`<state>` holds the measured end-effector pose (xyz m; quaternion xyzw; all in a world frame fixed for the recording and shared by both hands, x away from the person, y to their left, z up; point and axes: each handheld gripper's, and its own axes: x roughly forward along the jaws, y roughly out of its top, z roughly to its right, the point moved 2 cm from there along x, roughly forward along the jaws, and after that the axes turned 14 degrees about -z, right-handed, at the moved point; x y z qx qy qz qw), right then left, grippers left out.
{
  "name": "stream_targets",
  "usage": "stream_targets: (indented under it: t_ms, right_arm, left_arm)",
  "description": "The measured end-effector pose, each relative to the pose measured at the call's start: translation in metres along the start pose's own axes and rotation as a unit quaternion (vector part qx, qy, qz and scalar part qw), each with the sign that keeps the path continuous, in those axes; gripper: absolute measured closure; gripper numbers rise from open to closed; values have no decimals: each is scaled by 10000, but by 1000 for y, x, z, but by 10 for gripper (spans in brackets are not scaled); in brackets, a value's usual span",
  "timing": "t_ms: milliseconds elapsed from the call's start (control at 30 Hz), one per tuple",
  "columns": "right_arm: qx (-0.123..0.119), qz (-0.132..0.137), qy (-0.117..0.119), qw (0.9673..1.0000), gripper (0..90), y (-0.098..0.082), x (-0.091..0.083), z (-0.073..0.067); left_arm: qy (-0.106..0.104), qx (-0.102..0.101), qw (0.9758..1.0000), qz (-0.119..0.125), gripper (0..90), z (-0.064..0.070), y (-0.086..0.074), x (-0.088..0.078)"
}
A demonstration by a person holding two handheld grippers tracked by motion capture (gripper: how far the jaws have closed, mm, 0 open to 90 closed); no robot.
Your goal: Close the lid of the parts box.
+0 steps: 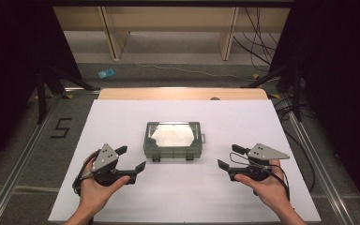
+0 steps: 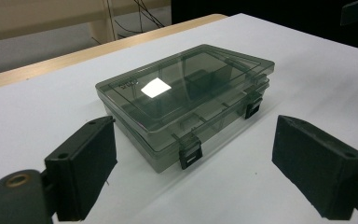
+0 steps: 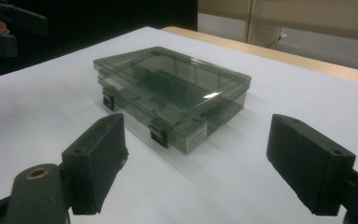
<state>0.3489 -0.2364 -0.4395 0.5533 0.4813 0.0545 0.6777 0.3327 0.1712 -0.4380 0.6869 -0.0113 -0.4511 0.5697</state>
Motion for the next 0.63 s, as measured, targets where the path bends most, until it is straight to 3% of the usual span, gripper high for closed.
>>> stream_targets:
  t_ms: [33,133,400,633]
  right_arm:
    - [21,-106,-10,9999,205,-1,-2,0]
    - [-28,90,-54,9999,205,-3,-1,1]
    - [87,96,68,9999,205,-5,-1,-1]
    - [54,121,18,9999,204,-6,0,1]
  left_arm:
    - [5,3,10000,-3,133,0,0,0]
    - [-36,-32,10000,-12,136,0,-1,2]
    - [-27,-14,10000,-10,141,1,-1,3]
    - [12,-51,10000,-31,144,-2,-2,5]
